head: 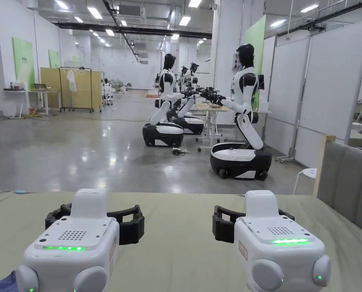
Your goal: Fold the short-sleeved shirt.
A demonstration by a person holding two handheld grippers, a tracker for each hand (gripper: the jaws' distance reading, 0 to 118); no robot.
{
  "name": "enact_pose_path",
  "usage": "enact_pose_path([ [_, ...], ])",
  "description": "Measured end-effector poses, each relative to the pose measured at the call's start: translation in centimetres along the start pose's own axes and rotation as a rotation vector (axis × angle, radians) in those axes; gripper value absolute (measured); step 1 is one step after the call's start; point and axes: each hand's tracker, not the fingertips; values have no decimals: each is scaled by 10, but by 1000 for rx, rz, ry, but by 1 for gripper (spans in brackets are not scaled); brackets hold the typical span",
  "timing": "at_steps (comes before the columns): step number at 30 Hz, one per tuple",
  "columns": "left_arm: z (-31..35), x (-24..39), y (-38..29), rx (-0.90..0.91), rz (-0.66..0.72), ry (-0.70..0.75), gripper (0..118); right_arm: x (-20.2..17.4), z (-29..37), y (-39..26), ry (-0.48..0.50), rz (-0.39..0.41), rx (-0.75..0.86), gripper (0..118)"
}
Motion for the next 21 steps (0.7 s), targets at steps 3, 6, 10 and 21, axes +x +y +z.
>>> enact_pose_path([
  [3,1,0,0,1,-3,1,115,0,-1,-1,2,4,-4,102],
  [6,1,1,-1,2,-10,6,105,-1,0,-1,6,6,-8,102],
  [10,1,0,-2,-4,-8,6,78,-3,3,-3,3,16,5,36],
  [21,10,-11,-4,2,8,7,0,-8,9,-4,-2,47,11,4],
])
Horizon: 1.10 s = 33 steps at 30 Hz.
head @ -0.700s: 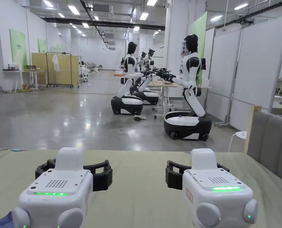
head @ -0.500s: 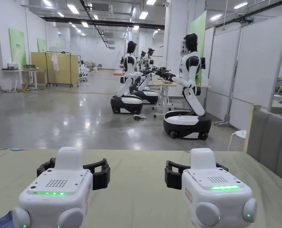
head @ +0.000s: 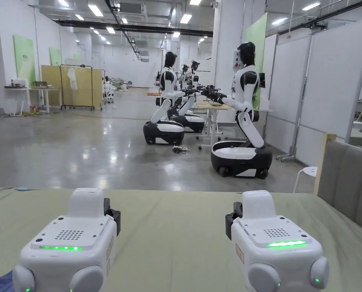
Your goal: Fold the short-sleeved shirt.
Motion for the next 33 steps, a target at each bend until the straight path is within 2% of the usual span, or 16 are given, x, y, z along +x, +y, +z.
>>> enact_pose_path([
  [6,26,-49,-9,-13,6,88,0,-43,1,-4,86,13,-5,4],
  [12,61,-139,-20,-112,-9,240,0,-129,0,-15,256,4,-27,4],
  [14,66,-174,-22,-204,0,265,0,-157,2,-20,309,0,-36,4],
  [17,56,-217,-33,-435,32,256,0,-189,3,-29,363,11,-56,4],
  [20,31,-251,-59,-648,162,192,0,-211,0,-40,392,30,-77,4],
  [21,22,-258,-69,-677,185,155,8,-216,-1,-44,396,36,-83,4],
  [22,14,-262,-77,-708,197,124,32,-219,-3,-48,399,41,-89,4],
  [24,-7,-258,-96,-764,163,125,118,-222,-8,-57,397,53,-109,4],
  [33,-114,-258,-210,-928,226,150,116,-202,-34,-99,314,103,-230,4],
])
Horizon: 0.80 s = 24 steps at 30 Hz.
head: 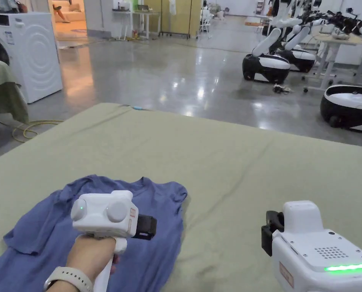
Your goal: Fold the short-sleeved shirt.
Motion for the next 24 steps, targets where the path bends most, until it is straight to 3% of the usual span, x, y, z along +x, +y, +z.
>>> enact_pose_path([
  [4,-55,-1,-14,-84,-33,30,118,13,-13,-14,-25,-10,-58,4],
  [5,-54,-1,-17,-18,-72,49,118,16,-15,-16,-26,-10,-68,4],
  [7,-42,0,-7,-37,-24,60,118,19,-15,-20,-29,-11,-73,4],
  [8,-40,0,-4,-9,-34,95,112,21,-17,-21,-29,-14,-77,4],
  [11,-31,-5,4,38,-53,125,56,23,-21,-21,-18,-35,-90,4],
  [12,-31,-5,5,41,-60,133,25,23,-20,-21,-16,-37,-89,4],
  [13,-32,-5,6,54,-84,188,5,22,-19,-20,-12,-38,-84,4],
  [14,-35,-6,5,55,-103,235,4,22,-18,-20,-8,-37,-80,4],
  [17,-27,-5,6,46,-72,167,3,28,-11,-20,-6,-50,-62,4],
  [21,11,5,16,172,18,-8,2,41,-4,-24,-17,-72,-51,4],
  [24,35,39,26,189,-69,-53,2,59,7,-27,-36,-117,-46,4],
])
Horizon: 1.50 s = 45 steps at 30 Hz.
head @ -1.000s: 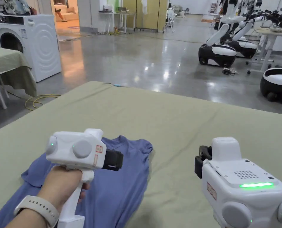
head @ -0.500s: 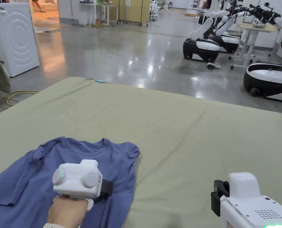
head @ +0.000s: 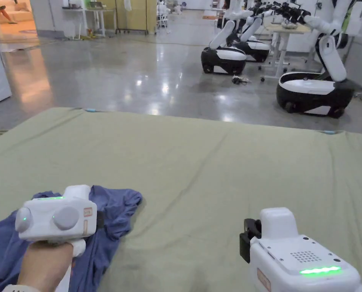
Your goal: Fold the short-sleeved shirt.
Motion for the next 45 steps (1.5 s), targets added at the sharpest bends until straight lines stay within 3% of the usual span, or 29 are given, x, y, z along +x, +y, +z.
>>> enact_pose_path([
  [2,14,30,8,48,-43,-60,2,16,12,-1,-24,-43,19,4],
  [7,59,128,34,181,-147,-256,2,60,41,-4,-105,-61,42,4],
  [14,106,287,40,210,-253,-568,2,134,90,-9,-243,-113,77,4],
  [21,45,423,-38,15,-386,-587,2,198,122,-37,-356,-161,61,4],
  [25,-20,457,-108,-152,-406,-480,2,220,129,-55,-388,-184,32,4],
  [28,-35,461,-136,-168,-407,-476,6,228,136,-60,-399,-178,26,4],
  [29,-32,460,-140,-162,-410,-480,17,229,138,-60,-399,-174,27,4],
  [30,-25,459,-140,-121,-428,-481,69,229,139,-60,-396,-169,28,4],
  [31,-16,454,-136,-81,-445,-501,107,229,139,-59,-390,-162,29,4],
  [33,12,445,-130,-18,-451,-540,112,227,139,-57,-377,-164,32,4],
  [34,35,435,-126,100,-429,-571,115,226,138,-56,-360,-174,34,4],
  [39,107,386,-115,290,-451,-515,111,202,130,-51,-292,-198,47,4],
  [40,114,374,-115,303,-457,-484,104,195,127,-51,-272,-205,49,4],
  [41,119,361,-115,322,-461,-457,88,189,124,-50,-254,-213,47,4],
  [42,119,352,-113,308,-480,-411,38,182,121,-48,-239,-219,46,4],
  [43,115,341,-109,276,-500,-360,0,175,117,-47,-224,-219,45,4],
  [45,112,308,-100,230,-446,-383,0,163,110,-46,-206,-209,39,4],
])
